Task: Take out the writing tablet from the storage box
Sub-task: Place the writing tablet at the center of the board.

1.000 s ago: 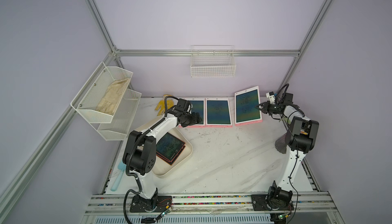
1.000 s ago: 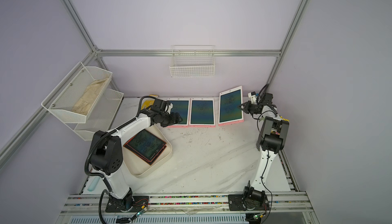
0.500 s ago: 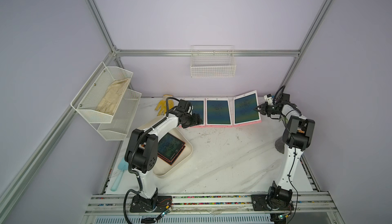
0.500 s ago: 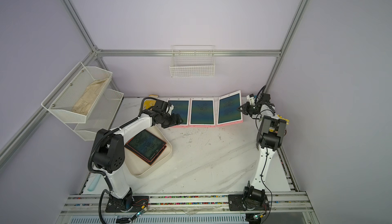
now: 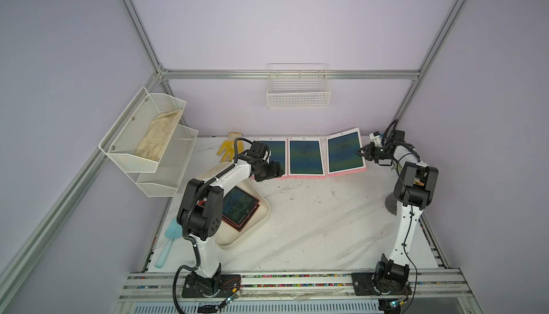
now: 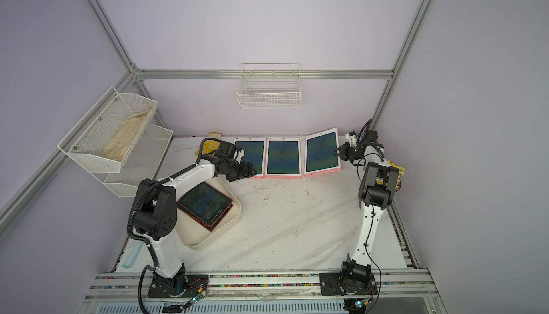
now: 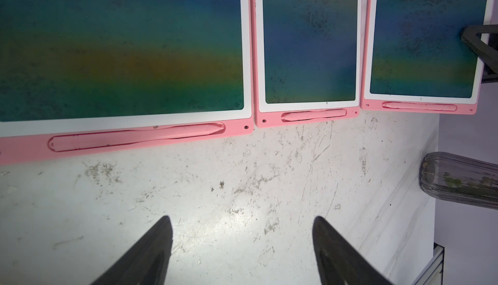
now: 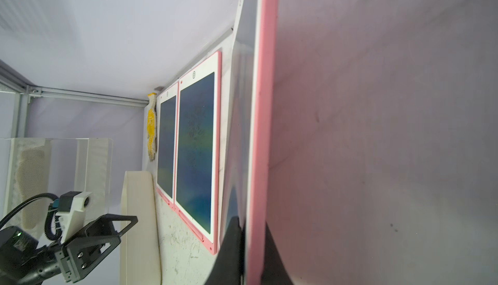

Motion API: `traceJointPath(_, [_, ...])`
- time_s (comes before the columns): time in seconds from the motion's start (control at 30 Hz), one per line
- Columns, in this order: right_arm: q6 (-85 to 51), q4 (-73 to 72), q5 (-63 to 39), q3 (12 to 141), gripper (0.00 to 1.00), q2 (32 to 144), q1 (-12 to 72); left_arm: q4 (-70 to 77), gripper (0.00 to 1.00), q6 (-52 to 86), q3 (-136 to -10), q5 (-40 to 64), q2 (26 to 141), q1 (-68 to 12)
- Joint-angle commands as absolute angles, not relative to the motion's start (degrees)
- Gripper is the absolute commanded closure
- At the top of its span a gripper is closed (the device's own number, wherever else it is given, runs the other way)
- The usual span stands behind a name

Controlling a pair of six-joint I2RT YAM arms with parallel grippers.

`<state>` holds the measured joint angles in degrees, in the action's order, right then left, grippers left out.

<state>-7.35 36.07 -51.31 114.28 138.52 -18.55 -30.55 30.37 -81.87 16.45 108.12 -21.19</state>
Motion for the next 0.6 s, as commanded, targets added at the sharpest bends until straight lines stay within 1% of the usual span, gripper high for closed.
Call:
traceJointPath(0.0, [-2.64,35.92,-42.22,115.38,0.85,140.86,-18.54,-30.16,0.2,29.17,-86.67,17.62,108.24,-21.31])
traceJointPath(0.33, [-1.66,36.8,-39.03,116.32,0.86,142.47,-18.46,-30.15,0.2,29.27,-86.09,17.9,108.52,-21.36])
traceJointPath(0.57, [-0.06,38.24,-37.07,116.74,0.94,143.78,-17.59,-30.19,0.2,28.97,-85.62,18.16,108.53,-21.34])
